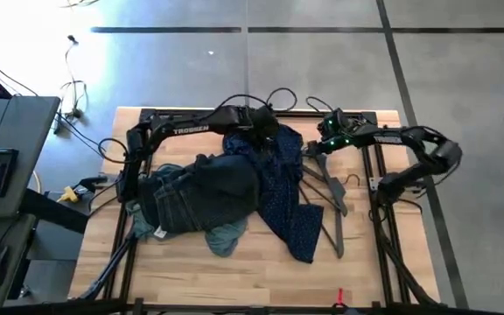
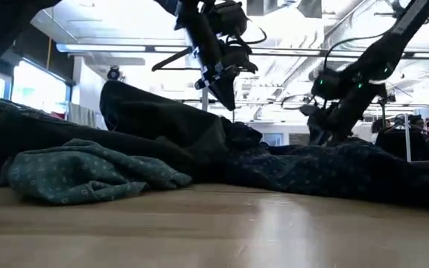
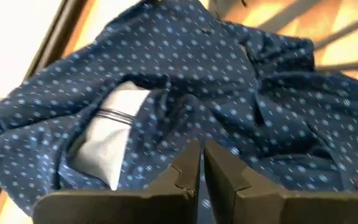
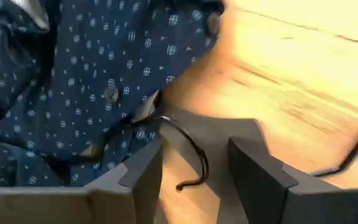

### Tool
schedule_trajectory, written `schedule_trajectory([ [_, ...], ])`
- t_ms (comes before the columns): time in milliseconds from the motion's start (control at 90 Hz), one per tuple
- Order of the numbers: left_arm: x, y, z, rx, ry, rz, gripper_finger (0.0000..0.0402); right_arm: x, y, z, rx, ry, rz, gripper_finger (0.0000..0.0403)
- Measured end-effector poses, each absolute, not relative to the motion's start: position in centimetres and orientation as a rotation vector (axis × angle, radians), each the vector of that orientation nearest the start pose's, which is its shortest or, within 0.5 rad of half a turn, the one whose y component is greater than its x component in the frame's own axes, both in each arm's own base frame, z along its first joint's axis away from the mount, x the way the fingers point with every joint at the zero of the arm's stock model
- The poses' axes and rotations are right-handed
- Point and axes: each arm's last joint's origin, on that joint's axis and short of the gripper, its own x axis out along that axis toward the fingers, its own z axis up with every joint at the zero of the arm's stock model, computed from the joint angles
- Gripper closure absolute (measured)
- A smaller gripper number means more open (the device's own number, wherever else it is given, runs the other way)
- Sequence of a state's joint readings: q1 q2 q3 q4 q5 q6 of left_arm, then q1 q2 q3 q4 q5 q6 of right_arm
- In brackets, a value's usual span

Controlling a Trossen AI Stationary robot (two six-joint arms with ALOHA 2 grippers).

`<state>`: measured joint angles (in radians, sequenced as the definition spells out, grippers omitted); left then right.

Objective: Hang clothes
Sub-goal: Remove the hanger from the blue polo shirt

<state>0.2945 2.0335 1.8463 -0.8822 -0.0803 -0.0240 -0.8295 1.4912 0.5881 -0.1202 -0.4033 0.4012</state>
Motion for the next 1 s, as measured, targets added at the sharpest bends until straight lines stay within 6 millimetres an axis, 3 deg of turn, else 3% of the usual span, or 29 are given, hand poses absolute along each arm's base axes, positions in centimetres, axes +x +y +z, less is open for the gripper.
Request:
schedule_trajectory([
  [100, 41.8, 12.5, 26.8, -0.126, 1.067, 0.351, 0.0402, 18.0, -17.5, 12.7, 0.938, 0.758, -0.497, 0.0252],
  [211, 41.8, 12.5, 26.9, -0.121, 1.068, 0.357, 0.0402, 18.0, -17.3, 13.0, 0.916, 0.762, -0.484, 0.0308],
  [300, 41.5, 12.5, 27.1, -0.113, 1.078, 0.371, 0.0402, 17.9, -16.9, 14.0, 0.890, 0.744, -0.475, 0.0376],
  [400, 40.9, 12.5, 28.3, -0.071, 1.081, 0.426, 0.0402, 17.6, -16.2, 16.2, 0.864, 0.696, -0.471, 0.0396],
  [500, 39.9, 12.3, 30.8, 0.002, 1.036, 0.492, 0.0402, 17.4, -15.2, 20.0, 0.786, 0.652, -0.461, 0.0401],
  [678, 37.8, 12.1, 36.0, 0.083, 0.851, 0.598, 0.0401, 17.2, -13.0, 28.5, 0.604, 0.623, -0.432, 0.0403],
  [878, 36.4, 12.1, 40.8, 0.172, 0.598, 0.660, 0.0385, 18.8, -10.7, 39.3, 0.336, 0.494, -0.361, 0.0403],
  [1000, 36.1, 12.1, 42.3, 0.216, 0.501, 0.631, 0.0365, 20.6, -9.7, 44.4, 0.193, 0.386, -0.235, 0.0403],
])
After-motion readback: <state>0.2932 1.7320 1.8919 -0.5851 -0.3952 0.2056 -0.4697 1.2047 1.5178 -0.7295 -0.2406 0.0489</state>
